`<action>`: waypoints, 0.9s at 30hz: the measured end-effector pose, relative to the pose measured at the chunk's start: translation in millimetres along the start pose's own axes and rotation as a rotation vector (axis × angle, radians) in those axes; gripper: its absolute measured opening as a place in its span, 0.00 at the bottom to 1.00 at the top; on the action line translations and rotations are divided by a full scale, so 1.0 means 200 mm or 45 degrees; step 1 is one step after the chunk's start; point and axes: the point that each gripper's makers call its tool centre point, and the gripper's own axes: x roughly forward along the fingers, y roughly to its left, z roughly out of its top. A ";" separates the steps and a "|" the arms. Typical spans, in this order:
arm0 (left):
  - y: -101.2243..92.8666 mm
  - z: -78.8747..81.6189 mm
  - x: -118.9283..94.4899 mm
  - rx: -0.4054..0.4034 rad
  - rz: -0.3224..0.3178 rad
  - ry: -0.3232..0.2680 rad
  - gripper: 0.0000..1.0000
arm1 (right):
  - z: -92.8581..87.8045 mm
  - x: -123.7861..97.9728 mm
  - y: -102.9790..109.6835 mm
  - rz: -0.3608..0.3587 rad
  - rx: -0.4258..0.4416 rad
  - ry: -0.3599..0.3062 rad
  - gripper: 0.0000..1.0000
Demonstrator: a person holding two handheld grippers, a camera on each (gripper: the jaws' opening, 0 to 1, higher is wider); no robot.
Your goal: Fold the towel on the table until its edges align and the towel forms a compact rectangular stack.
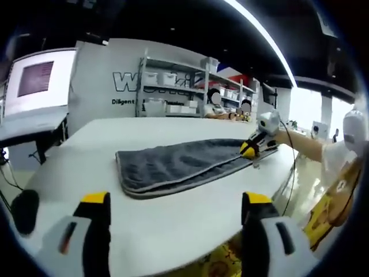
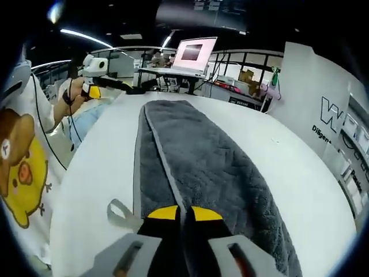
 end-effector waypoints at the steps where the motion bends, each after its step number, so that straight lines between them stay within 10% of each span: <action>1: 0.00 0.00 0.00 0.000 0.000 -0.001 0.99 | 0.00 0.00 0.00 0.001 0.001 -0.002 0.06; 27: -0.04 0.00 0.03 0.008 -0.036 0.009 0.98 | 0.02 -0.08 0.24 0.105 -0.011 0.001 0.06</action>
